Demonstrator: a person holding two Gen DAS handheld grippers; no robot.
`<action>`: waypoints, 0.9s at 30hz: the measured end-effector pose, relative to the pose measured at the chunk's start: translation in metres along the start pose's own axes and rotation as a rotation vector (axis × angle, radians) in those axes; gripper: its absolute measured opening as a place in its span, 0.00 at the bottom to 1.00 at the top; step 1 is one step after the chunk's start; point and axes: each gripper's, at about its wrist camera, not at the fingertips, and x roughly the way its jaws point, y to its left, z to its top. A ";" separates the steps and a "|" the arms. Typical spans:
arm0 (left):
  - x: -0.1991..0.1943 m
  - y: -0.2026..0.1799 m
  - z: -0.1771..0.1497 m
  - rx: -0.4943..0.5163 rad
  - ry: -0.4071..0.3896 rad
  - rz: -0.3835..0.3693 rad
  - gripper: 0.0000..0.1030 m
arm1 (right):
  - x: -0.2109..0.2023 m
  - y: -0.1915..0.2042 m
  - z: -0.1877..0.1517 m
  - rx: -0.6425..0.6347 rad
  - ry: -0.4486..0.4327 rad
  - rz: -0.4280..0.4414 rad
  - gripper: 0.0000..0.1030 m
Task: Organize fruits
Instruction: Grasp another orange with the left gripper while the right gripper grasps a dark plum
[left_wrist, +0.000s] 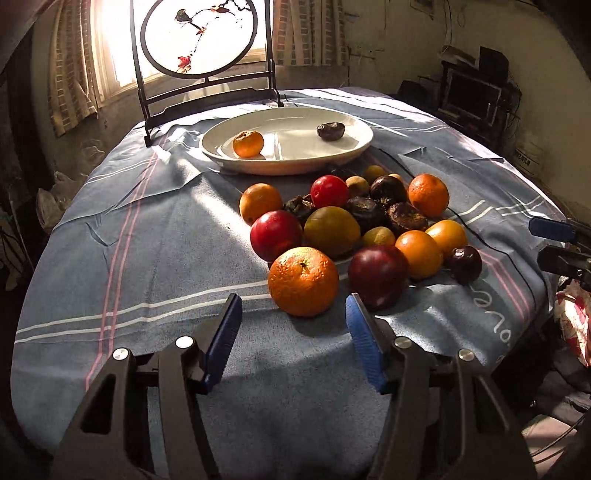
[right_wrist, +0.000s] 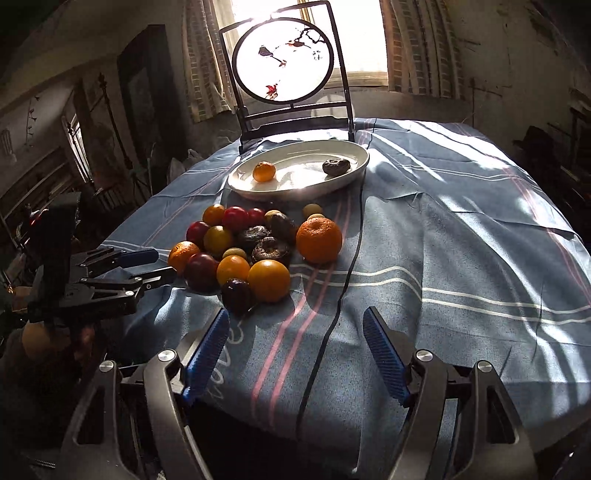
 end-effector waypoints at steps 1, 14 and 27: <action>0.004 0.002 0.002 -0.011 0.005 -0.009 0.55 | 0.000 0.000 -0.001 -0.002 0.001 0.000 0.73; 0.016 0.003 0.000 -0.063 -0.006 -0.061 0.41 | 0.038 0.036 0.004 -0.086 0.055 0.085 0.65; -0.018 0.012 -0.010 -0.081 -0.068 -0.038 0.41 | 0.062 0.033 0.010 0.000 0.072 0.140 0.26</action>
